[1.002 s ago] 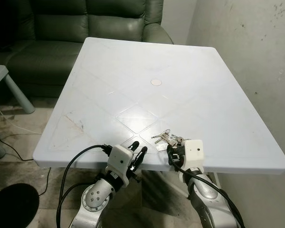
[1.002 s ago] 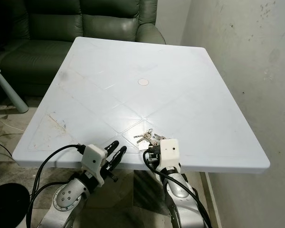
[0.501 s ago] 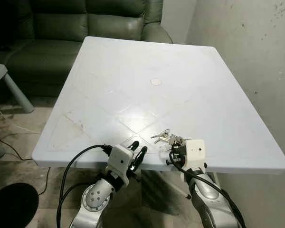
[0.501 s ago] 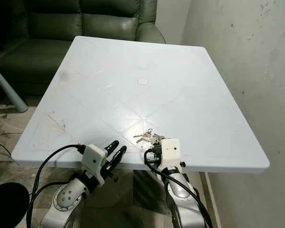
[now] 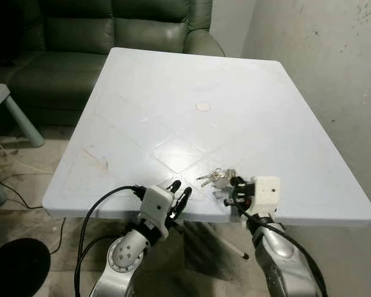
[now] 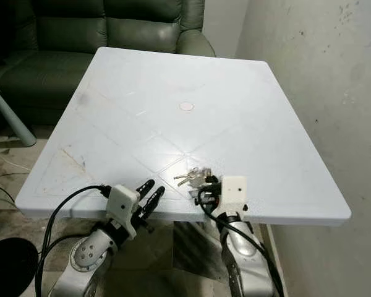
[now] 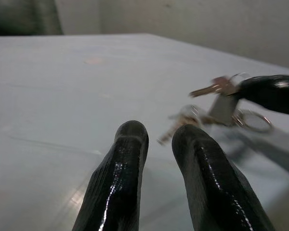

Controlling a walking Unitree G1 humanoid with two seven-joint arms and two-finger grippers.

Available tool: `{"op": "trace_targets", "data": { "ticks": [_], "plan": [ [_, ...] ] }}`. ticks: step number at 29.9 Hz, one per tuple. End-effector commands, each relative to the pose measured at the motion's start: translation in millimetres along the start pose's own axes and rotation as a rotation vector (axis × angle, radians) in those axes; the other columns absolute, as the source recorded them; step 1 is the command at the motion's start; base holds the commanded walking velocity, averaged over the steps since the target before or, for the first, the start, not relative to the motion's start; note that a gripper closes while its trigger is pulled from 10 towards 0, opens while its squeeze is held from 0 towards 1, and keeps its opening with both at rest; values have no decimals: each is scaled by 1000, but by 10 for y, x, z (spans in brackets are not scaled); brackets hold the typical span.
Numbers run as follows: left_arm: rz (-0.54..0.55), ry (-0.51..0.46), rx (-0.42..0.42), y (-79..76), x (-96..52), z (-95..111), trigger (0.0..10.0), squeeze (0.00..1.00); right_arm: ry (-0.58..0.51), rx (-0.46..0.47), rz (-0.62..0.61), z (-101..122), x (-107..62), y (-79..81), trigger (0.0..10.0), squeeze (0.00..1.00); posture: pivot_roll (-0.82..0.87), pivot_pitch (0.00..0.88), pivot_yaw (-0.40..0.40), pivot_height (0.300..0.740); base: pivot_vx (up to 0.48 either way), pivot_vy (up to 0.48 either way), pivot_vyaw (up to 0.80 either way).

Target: Hang keys on a hook

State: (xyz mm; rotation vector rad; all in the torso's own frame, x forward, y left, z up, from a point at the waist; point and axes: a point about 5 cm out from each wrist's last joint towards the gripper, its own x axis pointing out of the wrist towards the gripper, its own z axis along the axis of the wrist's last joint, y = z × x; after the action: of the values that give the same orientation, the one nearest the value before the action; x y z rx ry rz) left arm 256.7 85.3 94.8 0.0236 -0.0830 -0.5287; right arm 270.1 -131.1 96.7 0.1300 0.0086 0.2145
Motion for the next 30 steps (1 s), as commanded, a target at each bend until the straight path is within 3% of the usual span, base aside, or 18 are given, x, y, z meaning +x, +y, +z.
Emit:
{"op": "trace_targets", "data": {
  "ticks": [1, 2, 7, 9, 15, 16, 17, 30],
  "plan": [
    [56, -21, -26, 102, 30, 50, 10000, 0, -66, 4, 5, 93, 4, -60, 0, 0, -13, 49, -77, 740, 0, 0, 0],
    [122, -45, -51, 226, 58, 107, 10000, 0, -103, -9, 3, 157, 13, -109, 0, 0, -14, 44, -77, 740, 0, 0, 0],
    [244, -94, -112, 492, 98, 230, 10000, 0, -166, -108, -26, 288, 56, -211, 0, 0, -17, 28, -77, 740, 0, 0, 0],
    [307, -126, -134, 673, 122, 324, 10000, 0, -166, -70, -13, 347, 117, -251, 0, 0, -20, 13, -79, 740, 0, 0, 0],
    [346, -163, -89, 845, 126, 465, 10000, 0, -191, -67, 26, 419, 144, -244, 0, 0, -19, 0, -88, 740, 0, 0, 0],
    [353, -167, -85, 865, 120, 477, 10000, 0, -194, -70, 28, 424, 145, -242, 2667, 0, -19, 0, -89, 740, 0, 0, 0],
    [358, -173, -80, 887, 109, 492, 10000, 0, -193, -82, 30, 425, 148, -237, 10000, 0, -19, 0, -90, 740, 0, 0, 0],
    [393, -190, -58, 956, 59, 533, 10000, 0, -196, -72, 8, 450, 176, -258, 10000, 0, -19, 0, -93, 740, 0, 0, 0]
  ]
}}
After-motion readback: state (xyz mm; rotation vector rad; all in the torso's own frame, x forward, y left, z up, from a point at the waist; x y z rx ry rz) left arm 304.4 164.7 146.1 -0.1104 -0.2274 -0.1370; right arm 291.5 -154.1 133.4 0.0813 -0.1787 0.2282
